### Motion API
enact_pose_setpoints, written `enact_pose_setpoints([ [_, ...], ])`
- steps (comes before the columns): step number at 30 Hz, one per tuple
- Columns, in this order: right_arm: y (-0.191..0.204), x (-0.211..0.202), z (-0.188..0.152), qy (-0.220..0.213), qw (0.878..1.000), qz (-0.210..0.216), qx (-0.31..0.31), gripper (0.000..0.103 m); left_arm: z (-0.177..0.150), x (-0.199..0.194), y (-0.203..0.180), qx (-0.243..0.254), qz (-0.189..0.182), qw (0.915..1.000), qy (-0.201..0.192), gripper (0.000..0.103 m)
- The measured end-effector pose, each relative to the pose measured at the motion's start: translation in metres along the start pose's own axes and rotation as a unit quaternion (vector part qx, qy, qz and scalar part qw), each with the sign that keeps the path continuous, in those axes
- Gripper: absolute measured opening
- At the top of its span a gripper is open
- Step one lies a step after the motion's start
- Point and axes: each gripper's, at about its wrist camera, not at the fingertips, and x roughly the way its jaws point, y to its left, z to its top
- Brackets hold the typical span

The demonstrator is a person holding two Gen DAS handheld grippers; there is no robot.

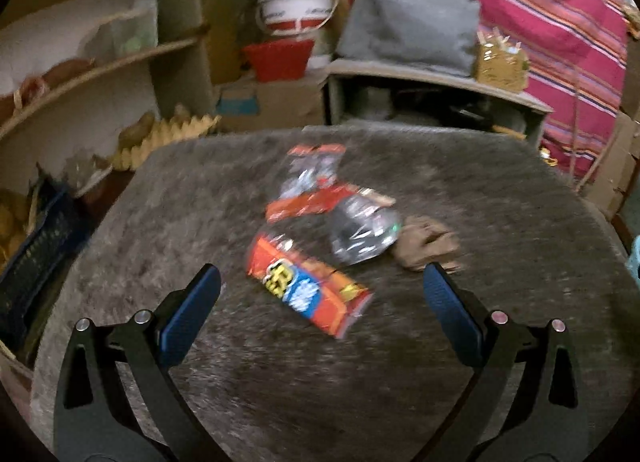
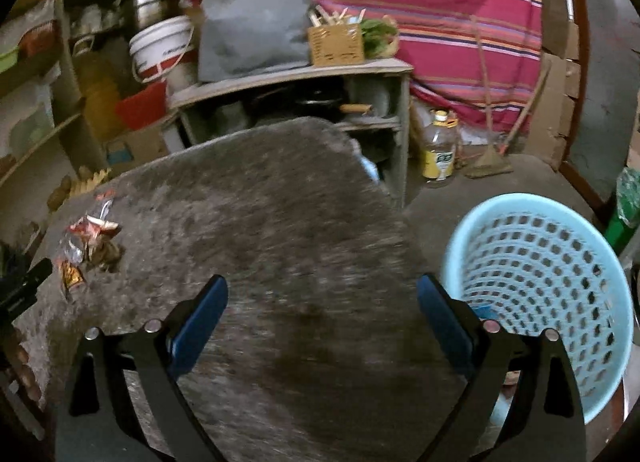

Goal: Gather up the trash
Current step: 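Grasp the red and blue snack wrapper with the left tool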

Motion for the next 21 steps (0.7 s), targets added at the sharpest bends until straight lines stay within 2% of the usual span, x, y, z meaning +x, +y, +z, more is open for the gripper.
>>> enact_pose_setpoints([
  [8, 0.012, 0.017, 0.003, 0.009, 1.0, -0.004, -0.012, 0.094, 0.001, 0.047, 0.014, -0.027, 0.005, 0.9973, 0.069, 0.097],
  [10, 0.01, 0.022, 0.003, 0.015, 1.0, -0.002, -0.009, 0.094, 0.0, 0.056, 0.013, -0.03, 0.002, 0.996, 0.084, 0.092],
  [12, 0.01, 0.025, 0.004, 0.016, 1.0, -0.002, -0.007, 0.093, -0.002, 0.068, 0.012, -0.026, -0.017, 0.9936, 0.109, 0.078],
  [17, 0.011, 0.029, 0.005, 0.02, 1.0, 0.005, -0.001, 0.094, -0.003, 0.07, 0.013, -0.034, -0.026, 0.9927, 0.113, 0.075],
  [20, 0.021, 0.029, 0.005, 0.02, 1.0, 0.007, -0.012, 0.094, -0.003, 0.067, 0.016, -0.035, -0.03, 0.9925, 0.113, 0.067],
  [21, 0.025, 0.028, 0.005, 0.02, 1.0, 0.008, -0.015, 0.094, -0.004, 0.066, 0.016, -0.028, -0.029, 0.9926, 0.114, 0.061],
])
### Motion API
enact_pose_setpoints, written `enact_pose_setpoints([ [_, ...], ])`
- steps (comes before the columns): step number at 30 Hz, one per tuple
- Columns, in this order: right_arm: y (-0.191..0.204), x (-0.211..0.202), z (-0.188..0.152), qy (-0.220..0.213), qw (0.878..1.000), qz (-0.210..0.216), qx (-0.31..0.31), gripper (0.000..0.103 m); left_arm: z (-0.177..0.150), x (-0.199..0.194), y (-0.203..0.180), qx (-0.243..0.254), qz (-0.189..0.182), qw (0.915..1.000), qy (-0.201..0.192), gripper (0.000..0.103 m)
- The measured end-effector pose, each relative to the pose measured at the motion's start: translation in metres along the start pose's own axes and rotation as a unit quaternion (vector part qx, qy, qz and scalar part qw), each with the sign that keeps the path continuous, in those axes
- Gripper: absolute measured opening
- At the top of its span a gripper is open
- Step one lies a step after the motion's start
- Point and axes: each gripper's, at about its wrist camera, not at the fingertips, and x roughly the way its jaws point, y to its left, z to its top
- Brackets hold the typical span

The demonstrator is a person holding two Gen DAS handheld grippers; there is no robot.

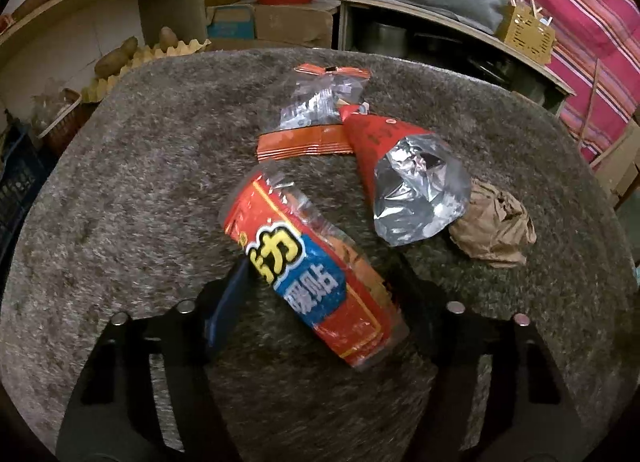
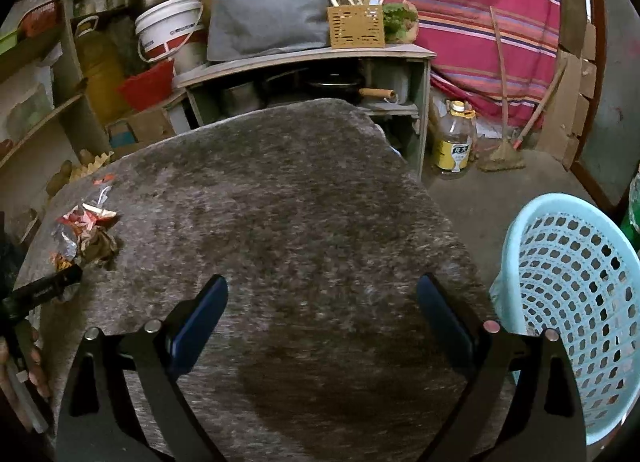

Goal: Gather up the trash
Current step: 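Grasp the red and blue snack wrapper with the left tool, then grasp the red foil-lined wrapper with the right tool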

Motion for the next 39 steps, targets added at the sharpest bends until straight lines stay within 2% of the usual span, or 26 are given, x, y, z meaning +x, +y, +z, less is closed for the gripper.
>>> enact_pose_setpoints([
  [3, 0.013, -0.003, 0.002, -0.003, 1.0, 0.003, -0.012, 0.093, -0.002, -0.004, 0.003, 0.017, 0.0, 0.9998, 0.001, 0.046],
  [7, 0.033, -0.005, 0.005, -0.006, 1.0, 0.011, -0.027, 0.093, -0.005, -0.011, 0.014, 0.024, -0.017, 0.9996, 0.002, 0.044],
  [11, 0.057, -0.007, 0.007, -0.008, 0.999, 0.022, -0.044, 0.093, -0.008, -0.019, 0.023, 0.041, -0.015, 0.999, -0.004, 0.04],
  [12, 0.066, -0.008, 0.009, -0.009, 0.998, 0.026, -0.049, 0.093, -0.009, -0.022, 0.026, 0.046, -0.017, 0.9988, -0.006, 0.017],
  [13, 0.073, -0.009, 0.011, -0.011, 0.998, 0.029, -0.054, 0.093, -0.009, -0.023, 0.029, 0.049, -0.017, 0.9987, -0.005, 0.011],
  [22, 0.152, -0.009, 0.035, -0.03, 0.992, 0.054, -0.112, 0.093, 0.003, -0.032, 0.074, 0.036, -0.024, 0.9989, -0.021, 0.01],
  [25, 0.183, -0.001, 0.042, -0.029, 0.989, 0.061, -0.134, 0.093, 0.01, -0.037, 0.085, 0.037, -0.011, 0.9986, -0.036, 0.01],
  [31, 0.236, 0.014, 0.049, -0.016, 0.983, 0.074, -0.169, 0.093, 0.025, -0.039, 0.113, 0.025, -0.002, 0.9984, -0.051, 0.01],
  [39, 0.283, 0.035, 0.048, 0.012, 0.976, 0.08, -0.202, 0.093, 0.041, -0.04, 0.157, -0.013, 0.001, 0.9977, -0.066, 0.01],
])
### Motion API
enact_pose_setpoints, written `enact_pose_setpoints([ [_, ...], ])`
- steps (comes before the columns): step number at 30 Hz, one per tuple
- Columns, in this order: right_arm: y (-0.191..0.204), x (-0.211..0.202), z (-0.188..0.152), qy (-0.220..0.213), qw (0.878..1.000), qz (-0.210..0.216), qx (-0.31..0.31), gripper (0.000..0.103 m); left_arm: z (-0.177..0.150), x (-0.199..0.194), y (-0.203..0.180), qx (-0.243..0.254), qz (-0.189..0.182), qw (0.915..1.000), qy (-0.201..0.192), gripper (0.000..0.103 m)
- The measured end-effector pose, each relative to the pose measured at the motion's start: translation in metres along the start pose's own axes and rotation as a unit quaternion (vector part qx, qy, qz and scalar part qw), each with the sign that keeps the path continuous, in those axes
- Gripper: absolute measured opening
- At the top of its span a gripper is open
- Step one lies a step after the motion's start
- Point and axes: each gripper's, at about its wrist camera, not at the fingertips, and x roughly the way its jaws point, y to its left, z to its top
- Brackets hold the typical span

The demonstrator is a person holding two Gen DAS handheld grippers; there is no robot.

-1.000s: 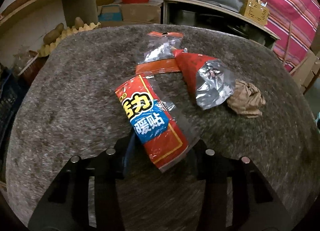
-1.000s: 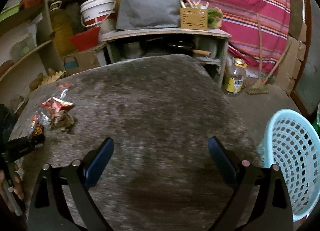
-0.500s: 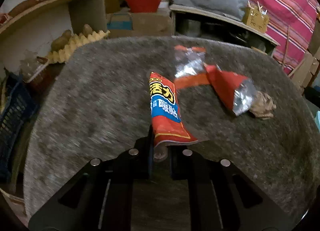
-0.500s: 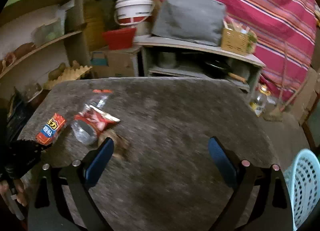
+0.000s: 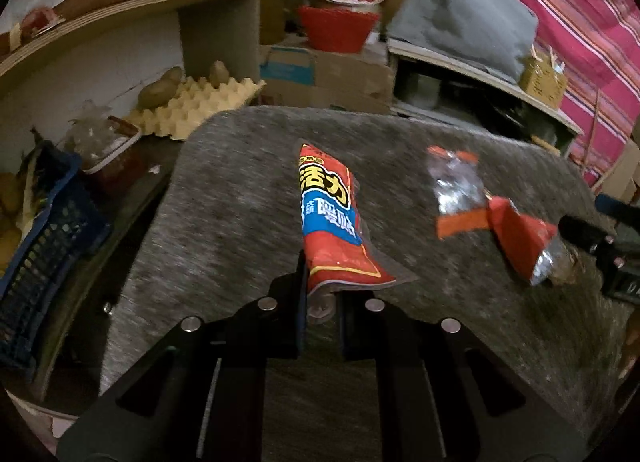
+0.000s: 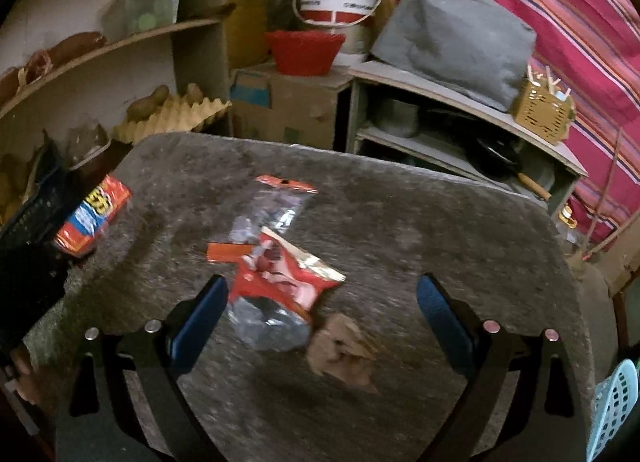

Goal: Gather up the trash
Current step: 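Grasp the red foil-lined wrapper with the right tool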

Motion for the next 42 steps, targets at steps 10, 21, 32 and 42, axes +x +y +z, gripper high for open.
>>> enact_pose_setpoints([
  [10, 0.037, 0.047, 0.008, 0.09, 0.994, -0.011, -0.066, 0.06, 0.003, 0.003, 0.014, -0.022, 0.003, 0.9997, -0.001, 0.01],
  [21, -0.001, 0.016, -0.001, 0.054, 0.997, 0.045, -0.034, 0.011, -0.001, -0.007, 0.001, -0.011, 0.003, 0.9999, -0.008, 0.01],
  [32, -0.054, -0.035, -0.022, 0.001, 0.999, 0.035, 0.005, 0.011, -0.009, -0.018, -0.03, 0.004, -0.006, 0.9999, -0.011, 0.01],
  [42, -0.122, -0.055, -0.069, -0.002, 0.999, -0.003, 0.041, 0.011, -0.025, -0.029, -0.08, 0.05, -0.01, 0.9987, -0.011, 0.01],
])
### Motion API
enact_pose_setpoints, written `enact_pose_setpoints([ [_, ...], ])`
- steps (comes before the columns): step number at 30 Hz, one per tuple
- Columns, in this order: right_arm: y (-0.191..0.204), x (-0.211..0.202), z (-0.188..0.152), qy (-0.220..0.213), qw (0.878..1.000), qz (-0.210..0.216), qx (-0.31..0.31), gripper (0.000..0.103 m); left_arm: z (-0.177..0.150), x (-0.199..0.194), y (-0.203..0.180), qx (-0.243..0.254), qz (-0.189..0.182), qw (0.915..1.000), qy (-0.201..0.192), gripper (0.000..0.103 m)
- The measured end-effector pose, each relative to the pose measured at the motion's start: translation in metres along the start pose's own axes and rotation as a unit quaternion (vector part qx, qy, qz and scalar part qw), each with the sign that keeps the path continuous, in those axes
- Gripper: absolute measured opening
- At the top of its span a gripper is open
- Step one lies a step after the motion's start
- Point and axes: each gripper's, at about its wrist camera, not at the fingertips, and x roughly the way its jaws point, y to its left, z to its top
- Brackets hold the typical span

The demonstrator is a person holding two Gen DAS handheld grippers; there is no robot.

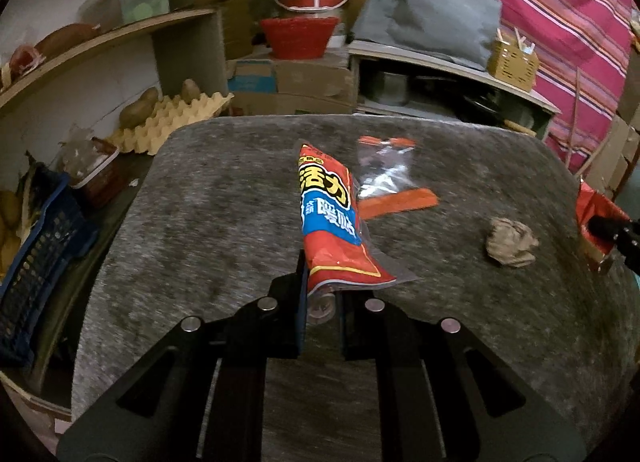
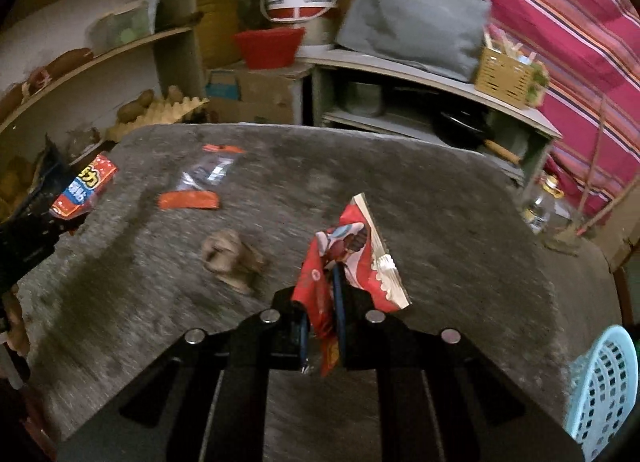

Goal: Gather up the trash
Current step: 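Grasp the red foil-lined wrapper with the right tool, then carry both wrappers over the basket and open both tools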

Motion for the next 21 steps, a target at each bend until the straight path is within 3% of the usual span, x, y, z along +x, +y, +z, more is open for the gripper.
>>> enact_pose_setpoints([
  [11, -0.084, -0.052, -0.041, -0.01, 0.999, -0.043, 0.032, 0.011, -0.003, -0.032, -0.083, 0.046, -0.041, 0.9979, -0.021, 0.01],
  [21, -0.186, -0.108, -0.081, -0.023, 0.992, -0.091, 0.09, 0.011, -0.003, -0.056, -0.194, 0.094, -0.09, 0.9911, -0.028, 0.01],
])
